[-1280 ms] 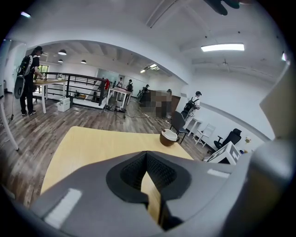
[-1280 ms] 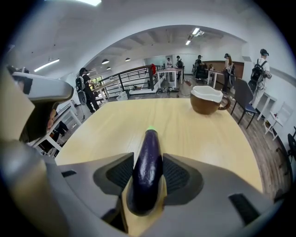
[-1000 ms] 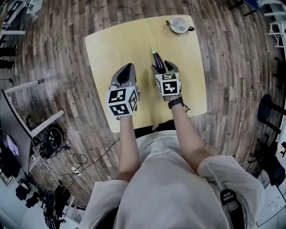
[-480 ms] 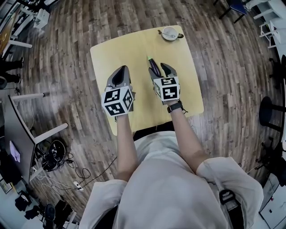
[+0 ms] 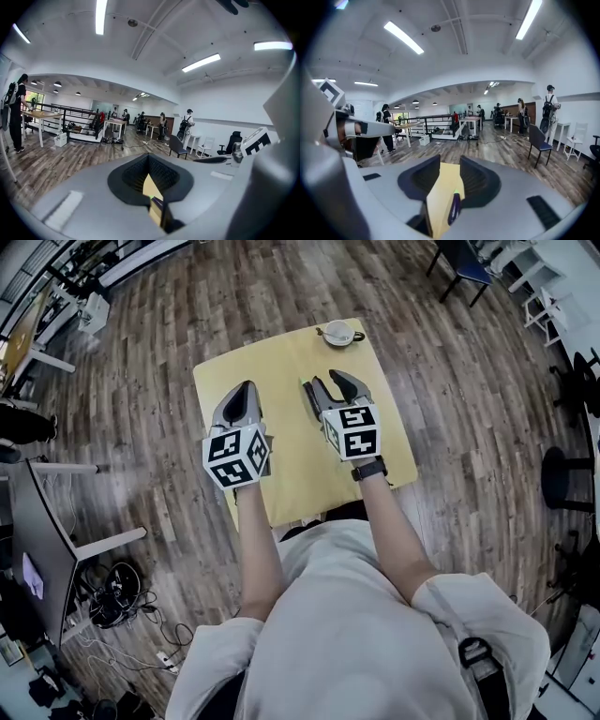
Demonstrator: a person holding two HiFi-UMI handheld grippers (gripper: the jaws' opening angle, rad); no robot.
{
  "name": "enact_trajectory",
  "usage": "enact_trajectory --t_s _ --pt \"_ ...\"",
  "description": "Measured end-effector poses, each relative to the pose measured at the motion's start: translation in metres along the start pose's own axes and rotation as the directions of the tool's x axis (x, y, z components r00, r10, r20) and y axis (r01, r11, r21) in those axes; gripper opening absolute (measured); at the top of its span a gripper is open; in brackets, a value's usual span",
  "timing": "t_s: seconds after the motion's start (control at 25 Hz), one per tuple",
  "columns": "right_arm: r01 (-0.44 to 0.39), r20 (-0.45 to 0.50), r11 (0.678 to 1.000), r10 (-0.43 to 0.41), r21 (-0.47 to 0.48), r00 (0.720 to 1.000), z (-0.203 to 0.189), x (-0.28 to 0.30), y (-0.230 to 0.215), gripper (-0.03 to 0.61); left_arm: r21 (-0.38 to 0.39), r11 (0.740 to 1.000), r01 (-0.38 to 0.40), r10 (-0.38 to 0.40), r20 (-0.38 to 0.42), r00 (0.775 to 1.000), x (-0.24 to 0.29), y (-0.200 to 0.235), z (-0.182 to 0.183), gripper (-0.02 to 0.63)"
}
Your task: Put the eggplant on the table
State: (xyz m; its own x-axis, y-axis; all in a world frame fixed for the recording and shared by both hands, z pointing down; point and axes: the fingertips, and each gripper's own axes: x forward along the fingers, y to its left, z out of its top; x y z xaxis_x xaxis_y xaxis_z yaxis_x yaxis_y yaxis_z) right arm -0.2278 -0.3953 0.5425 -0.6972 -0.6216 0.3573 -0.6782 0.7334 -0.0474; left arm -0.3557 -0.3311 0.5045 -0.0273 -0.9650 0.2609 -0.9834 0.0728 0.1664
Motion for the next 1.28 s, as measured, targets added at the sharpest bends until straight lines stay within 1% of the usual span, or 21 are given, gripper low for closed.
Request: enact_trajectory --t_s 0.32,0.64,0.84,1.28 --pt "0.025 0.140 0.999 -0.022 -0.025 0.990 0.055 -0.040 0.005 0.094 0.064 0.997 0.035 -0.041 0.094 0.995 -0.023 -0.024 0.042 0.008" --pt "0.047 0.240 0.998 -0.036 -0.040 0.970 0.092 -0.072 0.014 0.045 0.103 0.994 0.043 -0.060 0.168 0.984 -0.044 -0.034 0.074 0.008" --pt "0.053 0.266 0.998 -0.040 -0.043 0.963 0.104 -0.082 0.017 0.014 0.120 0.992 0.042 -0.066 0.202 0.977 -0.053 -0.037 0.088 0.008" --pt "0.069 0.327 0.995 -0.040 -0.078 0.944 0.126 -0.098 0.030 0.011 0.135 0.990 0.043 -0.077 0.254 0.964 -0.067 -0.035 0.104 0.008"
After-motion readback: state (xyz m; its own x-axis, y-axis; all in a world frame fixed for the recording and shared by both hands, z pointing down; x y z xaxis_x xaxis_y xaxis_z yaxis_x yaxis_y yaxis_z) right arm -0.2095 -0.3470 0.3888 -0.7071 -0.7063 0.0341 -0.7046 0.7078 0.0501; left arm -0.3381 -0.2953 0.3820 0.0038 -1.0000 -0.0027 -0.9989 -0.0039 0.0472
